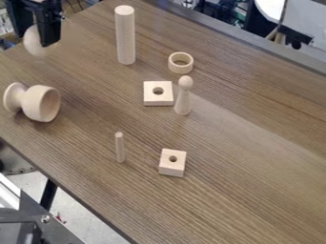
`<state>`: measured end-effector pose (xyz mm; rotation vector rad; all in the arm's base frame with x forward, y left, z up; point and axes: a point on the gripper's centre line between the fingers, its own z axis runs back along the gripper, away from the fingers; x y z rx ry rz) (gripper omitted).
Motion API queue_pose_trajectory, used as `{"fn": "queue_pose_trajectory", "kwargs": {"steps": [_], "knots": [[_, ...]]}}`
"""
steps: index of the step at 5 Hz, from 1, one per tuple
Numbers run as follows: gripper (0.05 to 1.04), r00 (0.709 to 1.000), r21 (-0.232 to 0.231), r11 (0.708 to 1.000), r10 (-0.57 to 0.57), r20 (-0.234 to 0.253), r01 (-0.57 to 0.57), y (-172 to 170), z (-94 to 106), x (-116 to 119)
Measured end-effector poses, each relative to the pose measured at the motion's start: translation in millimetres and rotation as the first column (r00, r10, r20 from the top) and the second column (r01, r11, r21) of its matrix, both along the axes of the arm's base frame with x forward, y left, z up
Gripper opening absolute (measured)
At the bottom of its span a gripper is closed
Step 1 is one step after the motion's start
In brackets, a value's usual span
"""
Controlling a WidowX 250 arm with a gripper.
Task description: Remove the ball from the cup
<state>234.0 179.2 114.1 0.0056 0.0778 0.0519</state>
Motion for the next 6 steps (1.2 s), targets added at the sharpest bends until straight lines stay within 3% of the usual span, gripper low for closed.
{"fn": "queue_pose_trajectory", "kwargs": {"steps": [1, 2, 3, 6], "knots": [[0.712, 0.998, 0.012, 0.998, -0.067, 0.006, 0.067, -14, -8.4, 23], [0.712, 0.996, 0.016, 0.996, -0.084, 0.001, 0.084, -15, -29.8, 42], [0.712, 0.993, 0.012, 0.994, -0.106, -0.042, 0.107, -16, -53.0, 59], [0.712, 0.991, 0.032, 0.992, -0.119, -0.067, 0.121, -23, -68.1, 78]]}}
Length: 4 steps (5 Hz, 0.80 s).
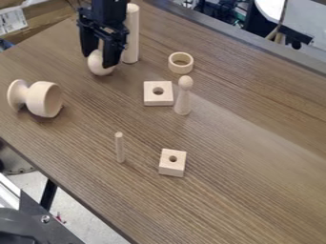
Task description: Remove the ball from the cup
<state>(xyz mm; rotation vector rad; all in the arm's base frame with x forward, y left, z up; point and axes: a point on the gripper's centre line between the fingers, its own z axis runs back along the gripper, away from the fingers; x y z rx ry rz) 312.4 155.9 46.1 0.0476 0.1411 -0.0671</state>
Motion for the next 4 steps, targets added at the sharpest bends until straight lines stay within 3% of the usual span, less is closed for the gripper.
{"fn": "queue_pose_trajectory", "kwargs": {"steps": [1, 2, 3, 4], "knots": [[0.712, 1.0, 0.022, 1.0, -0.004, -0.002, 0.004, -4, 0.9, -3], [0.781, 1.0, 0.009, 1.0, 0.021, -0.001, -0.021, -11, 9.3, -9], [1.001, 0.999, 0.027, 0.999, 0.043, 0.022, -0.044, -13, 25.3, -17], [1.0, 0.997, 0.059, 0.996, 0.06, 0.049, -0.063, -14, 51.1, -29]]}}
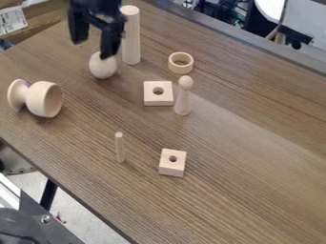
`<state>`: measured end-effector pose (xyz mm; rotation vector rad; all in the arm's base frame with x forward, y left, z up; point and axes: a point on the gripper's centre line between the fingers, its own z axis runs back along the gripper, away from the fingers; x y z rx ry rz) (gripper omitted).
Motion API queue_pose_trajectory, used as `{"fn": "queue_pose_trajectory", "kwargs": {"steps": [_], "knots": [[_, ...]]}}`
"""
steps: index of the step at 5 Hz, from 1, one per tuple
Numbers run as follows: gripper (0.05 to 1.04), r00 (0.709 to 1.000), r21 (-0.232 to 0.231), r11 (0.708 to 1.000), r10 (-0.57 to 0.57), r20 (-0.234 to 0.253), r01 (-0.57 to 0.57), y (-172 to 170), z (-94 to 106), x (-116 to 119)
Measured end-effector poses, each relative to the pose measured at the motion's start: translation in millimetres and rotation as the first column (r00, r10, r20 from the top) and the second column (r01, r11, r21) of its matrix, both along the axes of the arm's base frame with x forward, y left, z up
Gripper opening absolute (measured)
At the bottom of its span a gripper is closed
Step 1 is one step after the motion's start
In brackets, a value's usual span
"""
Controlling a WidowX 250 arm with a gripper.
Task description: Remove the ball from the cup
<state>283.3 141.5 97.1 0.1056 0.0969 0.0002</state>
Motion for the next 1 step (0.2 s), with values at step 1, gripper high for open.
{"fn": "queue_pose_trajectory", "kwargs": {"steps": [1], "knots": [[1.0, 1.0, 0.01, 1.0, 0.014, 0.016, -0.014, -3.5, 24.4, -10.5]]}}
